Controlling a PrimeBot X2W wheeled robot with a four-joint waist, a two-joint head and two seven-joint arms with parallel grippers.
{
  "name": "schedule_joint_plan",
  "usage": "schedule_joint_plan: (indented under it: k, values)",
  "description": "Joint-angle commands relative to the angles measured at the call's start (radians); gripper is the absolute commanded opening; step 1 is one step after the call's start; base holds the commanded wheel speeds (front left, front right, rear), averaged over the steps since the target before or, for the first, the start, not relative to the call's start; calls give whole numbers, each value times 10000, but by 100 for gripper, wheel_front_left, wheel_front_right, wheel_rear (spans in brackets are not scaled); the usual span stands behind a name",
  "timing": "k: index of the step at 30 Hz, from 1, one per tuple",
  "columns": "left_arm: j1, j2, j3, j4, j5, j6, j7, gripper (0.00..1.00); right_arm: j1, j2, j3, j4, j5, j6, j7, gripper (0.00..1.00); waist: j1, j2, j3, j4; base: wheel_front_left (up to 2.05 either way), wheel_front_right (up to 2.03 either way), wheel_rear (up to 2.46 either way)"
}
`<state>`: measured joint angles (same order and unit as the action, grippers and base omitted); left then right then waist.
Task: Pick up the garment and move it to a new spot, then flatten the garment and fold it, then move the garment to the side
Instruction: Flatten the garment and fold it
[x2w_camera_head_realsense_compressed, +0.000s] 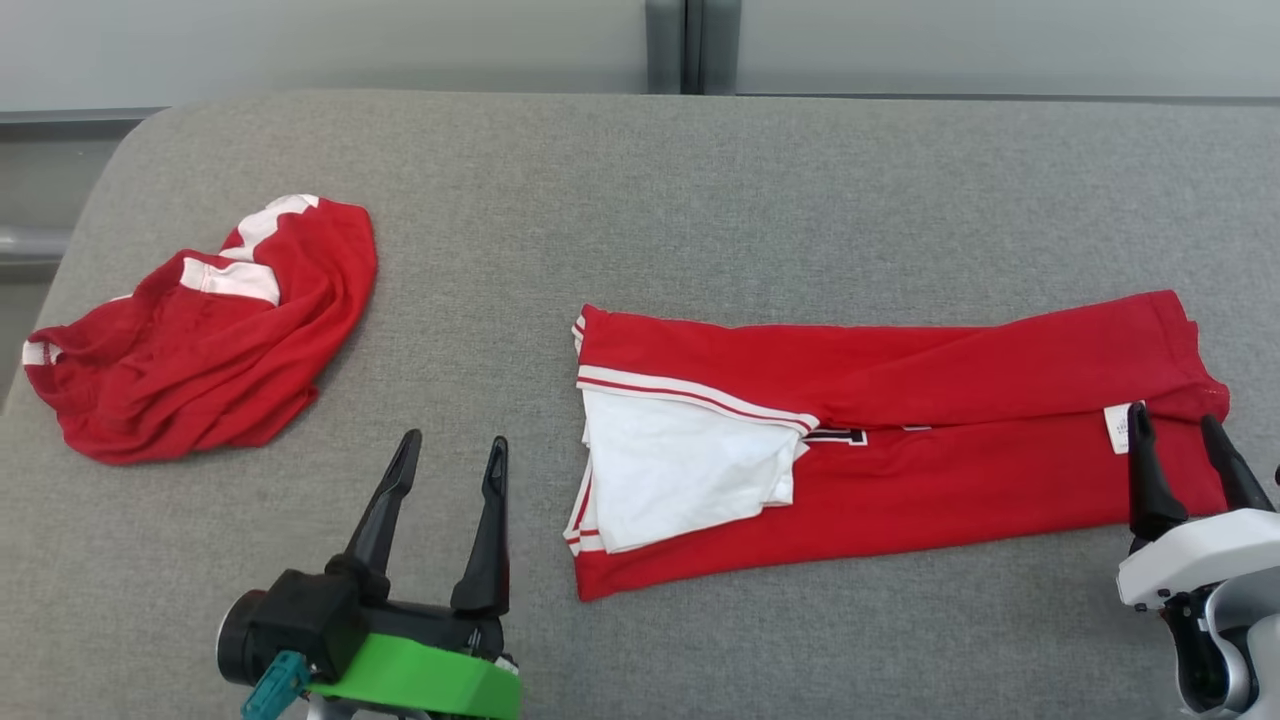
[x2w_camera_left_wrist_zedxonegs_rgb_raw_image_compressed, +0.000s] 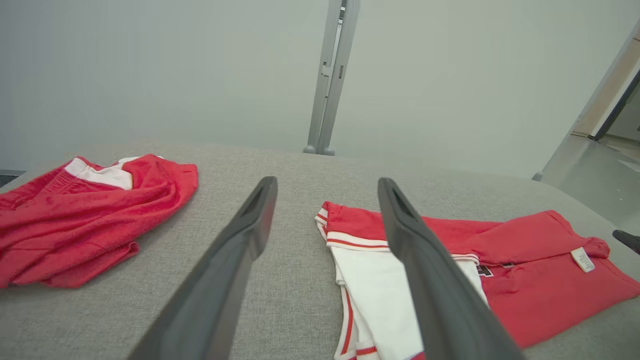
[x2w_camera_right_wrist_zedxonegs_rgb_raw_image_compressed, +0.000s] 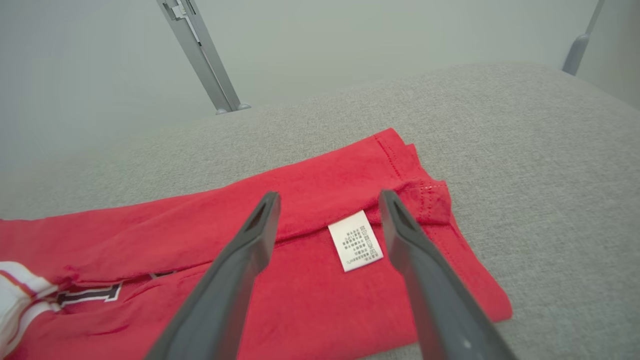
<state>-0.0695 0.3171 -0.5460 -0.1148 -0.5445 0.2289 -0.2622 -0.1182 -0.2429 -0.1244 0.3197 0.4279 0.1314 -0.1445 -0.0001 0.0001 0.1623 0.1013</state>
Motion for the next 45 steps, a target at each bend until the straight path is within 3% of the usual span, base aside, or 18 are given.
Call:
schedule_joint_plan:
  k: [1, 9, 16, 26, 37, 38, 40, 41, 42, 45]
  values:
    - [302, -251, 347, 55, 349, -148, -28, 100, -200, -32, 7, 182, -15, -16, -119, 100, 1, -1, -200, 226, 0, 0, 0]
    - [1094, -1526, 1629, 632, 2094, -1021, -30, 100, -660, -83, -280, 1476, -274, -16, -345, 100, 1, -1, -561, 881, 0, 0, 0]
    - [1363, -2199, 1980, 1057, 3307, -1692, -31, 100, -1348, -468, -1104, 2908, -686, -17, 215, 100, 1, -1, -521, 1263, 0, 0, 0]
    - [1396, -2553, 2205, 1168, 4041, -2001, -31, 100, -2183, -1231, -2478, 4470, -1775, -17, 2125, 100, 1, -1, -155, 1520, 0, 0, 0]
    - [1156, -2649, 2342, 1205, 4294, -2180, -32, 100, -2289, -1182, -2867, 5286, -1994, -20, 3040, 100, 1, -1, 241, 1456, 0, 0, 0]
    - [1137, -2651, 2347, 1193, 4310, -2183, -32, 100, -2301, -1114, -2783, 5333, -1901, -20, 3157, 78, 1, -1, 266, 1428, 0, 0, 0]
    - [1118, -2654, 2371, 1175, 4332, -2172, -32, 100, -2287, -1036, -2610, 5343, -1723, -19, 3271, 16, 1, -1, 299, 1361, 0, 0, 0]
    - [1109, -2657, 2374, 1168, 4332, -2186, -32, 100, -2290, -1012, -2546, 5317, -1631, -19, 3276, 4, 1, -1, 317, 1323, 0, 0, 0]
    - [1093, -2660, 2367, 1172, 4342, -2199, -32, 100, -2280, -1002, -2473, 5279, -1538, -20, 3314, 0, 1, -1, 331, 1283, 0, 0, 0]
    - [1082, -2661, 2391, 1175, 4369, -2253, -32, 100, -2243, -1150, -2319, 5088, -1320, -29, 3206, 0, 1, -1, 351, 1128, 0, 0, 0]
